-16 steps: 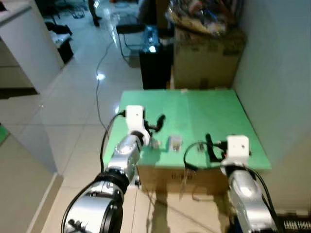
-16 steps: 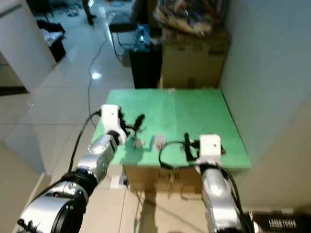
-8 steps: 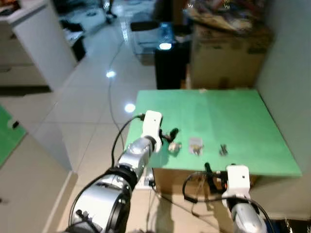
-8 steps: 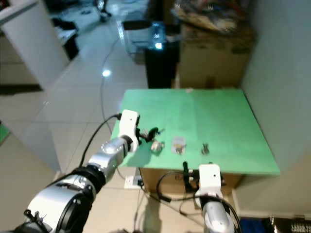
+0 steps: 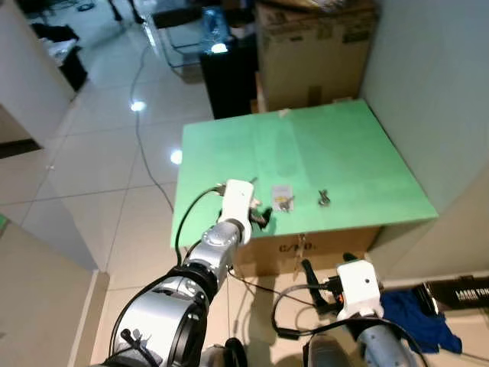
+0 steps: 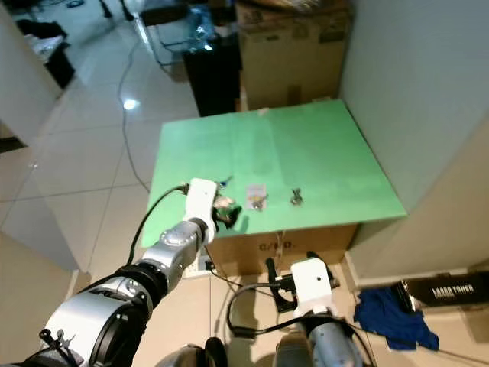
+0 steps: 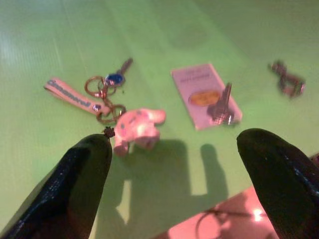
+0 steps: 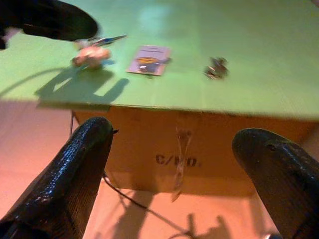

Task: Hang keys on a hook

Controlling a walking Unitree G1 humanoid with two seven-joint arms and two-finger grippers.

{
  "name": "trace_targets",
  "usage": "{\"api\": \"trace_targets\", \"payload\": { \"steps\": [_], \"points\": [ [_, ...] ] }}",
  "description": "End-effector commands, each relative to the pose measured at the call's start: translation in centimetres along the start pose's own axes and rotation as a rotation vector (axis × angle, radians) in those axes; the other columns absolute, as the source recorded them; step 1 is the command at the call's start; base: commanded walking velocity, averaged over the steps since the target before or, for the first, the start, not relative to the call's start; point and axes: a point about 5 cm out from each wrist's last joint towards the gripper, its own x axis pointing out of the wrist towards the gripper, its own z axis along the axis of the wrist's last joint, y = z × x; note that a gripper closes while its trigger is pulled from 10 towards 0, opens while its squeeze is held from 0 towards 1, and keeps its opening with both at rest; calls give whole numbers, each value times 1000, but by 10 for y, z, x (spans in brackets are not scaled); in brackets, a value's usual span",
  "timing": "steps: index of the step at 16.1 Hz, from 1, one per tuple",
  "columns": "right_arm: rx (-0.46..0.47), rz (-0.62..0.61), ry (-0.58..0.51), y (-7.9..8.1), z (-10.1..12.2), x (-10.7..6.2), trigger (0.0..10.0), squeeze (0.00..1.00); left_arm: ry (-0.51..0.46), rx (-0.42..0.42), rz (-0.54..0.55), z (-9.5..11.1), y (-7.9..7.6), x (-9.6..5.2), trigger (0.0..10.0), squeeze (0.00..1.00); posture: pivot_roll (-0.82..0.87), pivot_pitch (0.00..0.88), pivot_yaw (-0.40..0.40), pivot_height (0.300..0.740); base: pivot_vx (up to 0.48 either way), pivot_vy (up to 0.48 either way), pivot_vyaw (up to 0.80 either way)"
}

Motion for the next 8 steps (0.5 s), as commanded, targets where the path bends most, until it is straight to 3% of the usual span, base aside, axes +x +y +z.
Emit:
{"api": "trace_targets", "payload": {
  "steps": [1,4,6,8],
  "points": [
    [80,-142,-42,-18,10,-5,10000,0,-131,-21,-27,23,7,0,10000,0,-332,128,196,740,0,0,0],
    [85,-296,-114,-43,22,-10,10000,0,-255,-31,15,30,48,-15,10000,0,-270,7,183,740,0,0,0],
    [19,-299,-203,-48,43,-9,10000,0,-334,7,152,34,87,-41,10000,0,-214,0,143,740,0,0,0],
    [-28,-236,-250,-43,53,-3,10000,0,-399,17,176,29,96,-66,10000,0,-181,0,104,740,0,0,0]
  ]
}}
